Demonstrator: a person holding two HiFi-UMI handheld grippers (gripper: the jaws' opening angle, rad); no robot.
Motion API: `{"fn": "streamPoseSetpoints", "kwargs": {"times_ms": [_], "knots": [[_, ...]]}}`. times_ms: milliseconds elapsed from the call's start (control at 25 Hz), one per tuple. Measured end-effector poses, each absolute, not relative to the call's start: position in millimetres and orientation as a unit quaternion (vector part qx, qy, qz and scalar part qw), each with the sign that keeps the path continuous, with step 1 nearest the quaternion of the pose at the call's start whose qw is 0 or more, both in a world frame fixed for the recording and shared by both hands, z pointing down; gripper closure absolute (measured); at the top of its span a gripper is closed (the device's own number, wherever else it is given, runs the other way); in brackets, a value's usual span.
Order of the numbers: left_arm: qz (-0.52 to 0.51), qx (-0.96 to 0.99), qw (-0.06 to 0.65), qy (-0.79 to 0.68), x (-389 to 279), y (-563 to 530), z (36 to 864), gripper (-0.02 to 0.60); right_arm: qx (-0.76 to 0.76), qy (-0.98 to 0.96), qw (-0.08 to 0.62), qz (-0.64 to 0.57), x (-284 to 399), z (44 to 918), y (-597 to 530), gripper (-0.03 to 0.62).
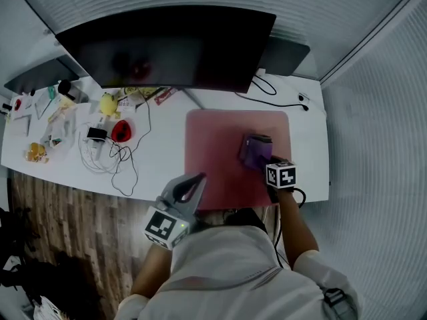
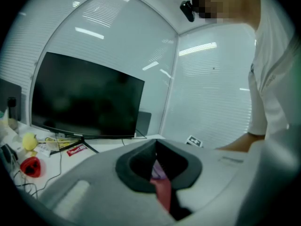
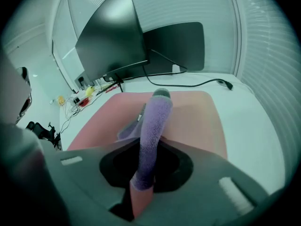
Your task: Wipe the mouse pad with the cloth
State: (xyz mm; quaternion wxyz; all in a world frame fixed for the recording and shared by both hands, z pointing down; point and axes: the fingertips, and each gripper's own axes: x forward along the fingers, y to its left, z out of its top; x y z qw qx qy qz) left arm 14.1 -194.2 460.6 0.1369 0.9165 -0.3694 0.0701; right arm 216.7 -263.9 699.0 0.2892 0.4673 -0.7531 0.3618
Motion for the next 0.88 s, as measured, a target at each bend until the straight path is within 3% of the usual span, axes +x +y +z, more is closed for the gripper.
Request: {"fn": "streamPoseSetpoints", "kwargs": {"times_ms": [560,720,880], "knots": [[0.071,0.936,0.127,-0.321,138,-214,464,0.583,0.543,-0.695,0.286,0.375,396,703,-242,0.539],[0.072,0.936,0.124,-0.320,143,-216,462,0.583,0.556,-0.690,0.287,0.363,411,692,-237,0.539],[0.071,0.936,0.120,-0.324,131,-216,459,0.583,0.549,-0.725,0.235,0.343,384,643,-243,0.539]]}}
